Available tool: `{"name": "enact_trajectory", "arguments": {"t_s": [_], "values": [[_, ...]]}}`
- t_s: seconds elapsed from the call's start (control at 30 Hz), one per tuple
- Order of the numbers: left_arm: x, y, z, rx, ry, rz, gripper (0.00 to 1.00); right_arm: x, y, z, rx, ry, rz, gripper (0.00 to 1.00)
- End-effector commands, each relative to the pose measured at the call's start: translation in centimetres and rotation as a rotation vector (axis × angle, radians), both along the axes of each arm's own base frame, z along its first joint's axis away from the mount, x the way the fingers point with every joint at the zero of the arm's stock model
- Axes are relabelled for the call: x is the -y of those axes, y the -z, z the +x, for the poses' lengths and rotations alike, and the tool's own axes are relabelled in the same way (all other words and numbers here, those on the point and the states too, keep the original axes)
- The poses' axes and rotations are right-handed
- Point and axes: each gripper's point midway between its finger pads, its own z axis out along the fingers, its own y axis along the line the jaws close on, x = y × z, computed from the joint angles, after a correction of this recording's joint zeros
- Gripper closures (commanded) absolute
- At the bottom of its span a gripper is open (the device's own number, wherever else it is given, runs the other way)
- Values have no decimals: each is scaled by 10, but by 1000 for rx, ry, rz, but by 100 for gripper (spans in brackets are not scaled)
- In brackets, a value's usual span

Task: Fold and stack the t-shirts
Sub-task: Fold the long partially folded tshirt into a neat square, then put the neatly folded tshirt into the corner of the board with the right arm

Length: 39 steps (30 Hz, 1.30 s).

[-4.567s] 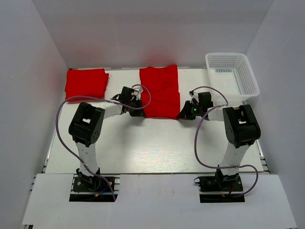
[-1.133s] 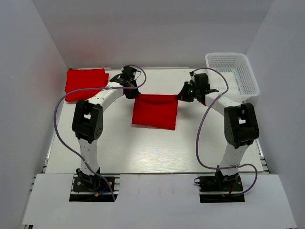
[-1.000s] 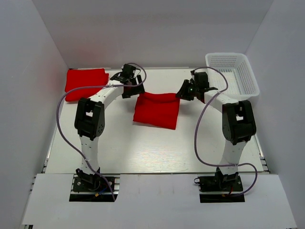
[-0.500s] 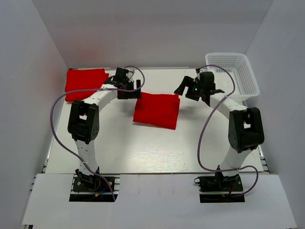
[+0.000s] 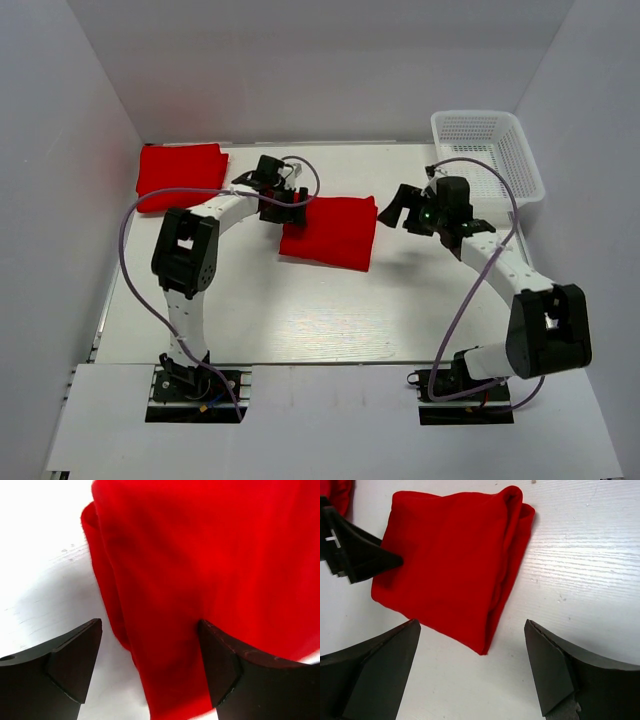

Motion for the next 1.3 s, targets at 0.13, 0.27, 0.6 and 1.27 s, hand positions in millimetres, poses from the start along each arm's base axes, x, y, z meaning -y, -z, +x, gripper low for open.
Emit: {"name": "enact_trajectory", "arguments": {"t_s": [0.13,0.27,0.6,1.27], "values": [[7,33,-10,-44,30,174,14,18,-13,-24,51,25,-68,10],[8,53,-16,-86,26,236,17,26,-10,-37,49,47,-92,10],[12,80,-30,-150,24,255,91,44,-14,-50,83,111,-134,10],[-28,-89,54,408,35,449,100,69,10,-56,75,156,-270,10]]}}
